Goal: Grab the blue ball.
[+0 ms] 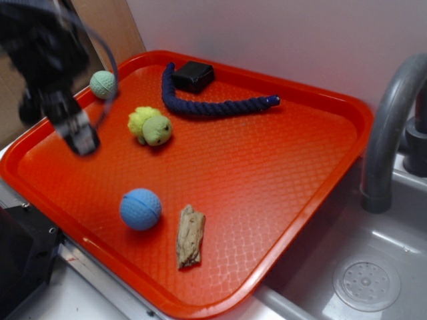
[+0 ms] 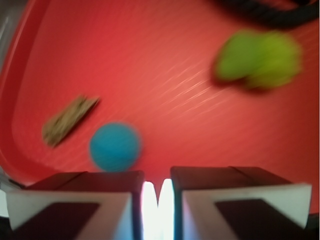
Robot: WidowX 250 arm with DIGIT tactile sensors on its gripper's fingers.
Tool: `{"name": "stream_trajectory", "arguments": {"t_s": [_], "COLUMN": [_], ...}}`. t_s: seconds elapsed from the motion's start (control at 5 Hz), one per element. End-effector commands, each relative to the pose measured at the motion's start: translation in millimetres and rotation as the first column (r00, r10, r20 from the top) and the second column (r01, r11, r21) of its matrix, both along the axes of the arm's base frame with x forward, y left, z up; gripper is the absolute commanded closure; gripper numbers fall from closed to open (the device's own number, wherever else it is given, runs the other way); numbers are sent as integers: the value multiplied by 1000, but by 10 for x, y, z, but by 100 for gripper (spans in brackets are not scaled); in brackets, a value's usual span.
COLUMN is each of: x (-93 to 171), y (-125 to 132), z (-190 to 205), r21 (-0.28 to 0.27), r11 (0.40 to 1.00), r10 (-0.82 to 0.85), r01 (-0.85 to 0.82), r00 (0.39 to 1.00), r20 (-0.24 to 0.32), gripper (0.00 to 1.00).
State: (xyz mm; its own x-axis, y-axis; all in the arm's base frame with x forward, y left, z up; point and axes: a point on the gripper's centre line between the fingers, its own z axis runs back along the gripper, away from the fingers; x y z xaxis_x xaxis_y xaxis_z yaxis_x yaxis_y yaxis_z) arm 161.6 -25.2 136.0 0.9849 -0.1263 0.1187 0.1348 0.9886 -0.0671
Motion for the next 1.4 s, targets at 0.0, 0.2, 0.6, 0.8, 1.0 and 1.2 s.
{"name": "stream_trajectory", "arguments": {"t_s": [0.0, 0.2, 0.6, 0.8, 1.0, 1.2], "x": [12, -71, -240, -363, -504, -640], "y": [239, 4, -394, -653, -817, -894], "z": [393, 19, -455, -757, -964, -1130], "r21": [-106, -142, -172, -133, -143, -139], "r11": [994, 974, 944, 936, 919, 923], "r10": [-24, -167, -278, -324, -371, -367], "r01": [36, 178, 280, 327, 367, 359], "r00": [994, 982, 960, 945, 928, 930], "r20": [109, 89, 35, 42, -7, -35], "gripper": [0, 0, 0, 0, 0, 0]}}
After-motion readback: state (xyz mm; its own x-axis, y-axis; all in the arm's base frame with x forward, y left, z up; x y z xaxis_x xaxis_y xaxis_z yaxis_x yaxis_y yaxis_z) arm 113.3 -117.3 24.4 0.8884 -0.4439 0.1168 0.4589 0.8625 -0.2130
